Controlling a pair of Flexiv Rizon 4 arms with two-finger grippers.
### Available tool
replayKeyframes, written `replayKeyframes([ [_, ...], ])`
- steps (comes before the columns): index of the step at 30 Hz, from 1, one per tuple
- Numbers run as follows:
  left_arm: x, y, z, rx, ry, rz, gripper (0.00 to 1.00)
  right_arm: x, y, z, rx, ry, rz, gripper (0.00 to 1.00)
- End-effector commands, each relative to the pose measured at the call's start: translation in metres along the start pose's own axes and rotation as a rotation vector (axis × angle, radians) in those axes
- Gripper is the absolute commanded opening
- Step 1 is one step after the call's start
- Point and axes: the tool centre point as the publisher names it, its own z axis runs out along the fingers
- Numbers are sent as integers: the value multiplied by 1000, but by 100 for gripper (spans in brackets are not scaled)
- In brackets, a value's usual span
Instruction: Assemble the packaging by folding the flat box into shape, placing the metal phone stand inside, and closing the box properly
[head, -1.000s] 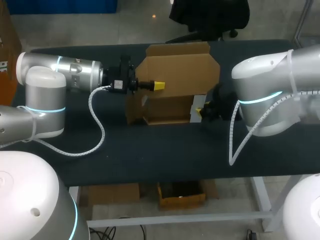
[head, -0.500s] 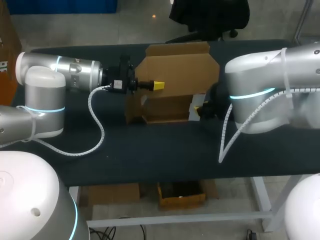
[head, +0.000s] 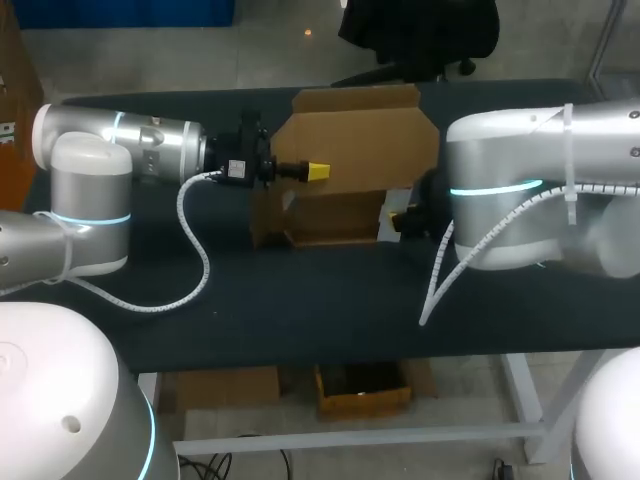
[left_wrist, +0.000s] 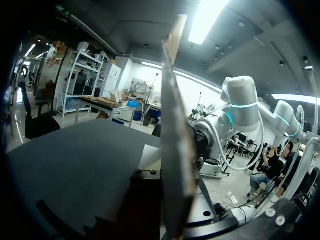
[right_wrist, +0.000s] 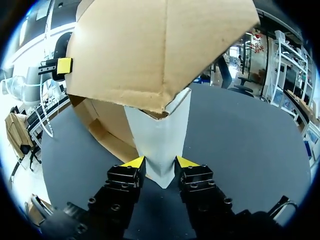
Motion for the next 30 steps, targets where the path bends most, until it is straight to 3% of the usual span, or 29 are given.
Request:
replayKeyframes([
  [1, -2, 4, 6, 3, 2, 1, 0, 7, -3, 9, -45, -76, 8, 35],
  [30, -2, 4, 6, 3, 2, 1, 0, -11, -5, 7, -106, -187, 149, 31],
])
